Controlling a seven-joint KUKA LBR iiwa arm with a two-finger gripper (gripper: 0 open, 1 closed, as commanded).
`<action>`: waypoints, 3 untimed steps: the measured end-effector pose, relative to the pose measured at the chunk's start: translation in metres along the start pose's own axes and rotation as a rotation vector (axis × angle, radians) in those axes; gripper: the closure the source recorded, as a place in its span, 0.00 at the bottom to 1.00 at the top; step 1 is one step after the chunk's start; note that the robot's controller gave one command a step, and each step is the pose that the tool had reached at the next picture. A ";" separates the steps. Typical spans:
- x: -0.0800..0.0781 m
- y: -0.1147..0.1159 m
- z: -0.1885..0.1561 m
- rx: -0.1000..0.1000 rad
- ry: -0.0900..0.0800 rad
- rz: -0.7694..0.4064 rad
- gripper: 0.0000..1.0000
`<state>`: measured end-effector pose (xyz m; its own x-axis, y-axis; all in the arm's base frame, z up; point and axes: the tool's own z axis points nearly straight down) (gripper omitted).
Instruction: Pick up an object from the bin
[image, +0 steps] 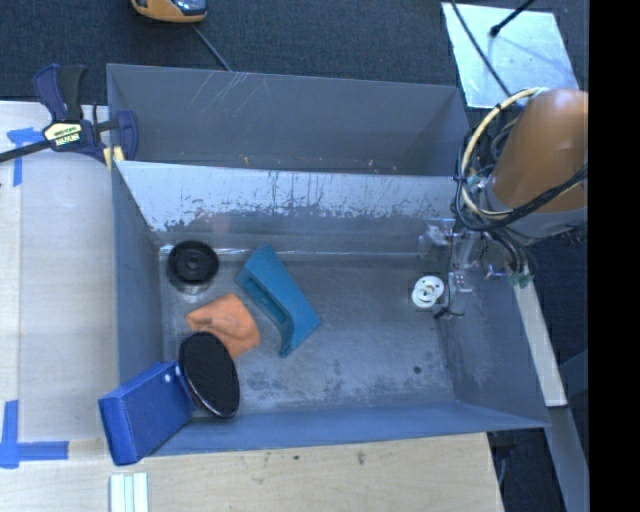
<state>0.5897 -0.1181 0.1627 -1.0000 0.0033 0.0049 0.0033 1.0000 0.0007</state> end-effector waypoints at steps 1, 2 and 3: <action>-0.002 0.000 -0.005 0.001 -0.009 -0.003 0.00; -0.011 -0.014 0.032 0.001 -0.017 0.128 0.00; -0.011 -0.038 0.089 0.001 -0.005 0.028 0.00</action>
Offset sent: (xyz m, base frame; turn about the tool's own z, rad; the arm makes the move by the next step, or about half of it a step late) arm 0.0158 -0.0338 -0.0927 0.3003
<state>0.6001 -0.1563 0.0737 -0.9995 0.0311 -0.0005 0.0311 0.9995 0.0001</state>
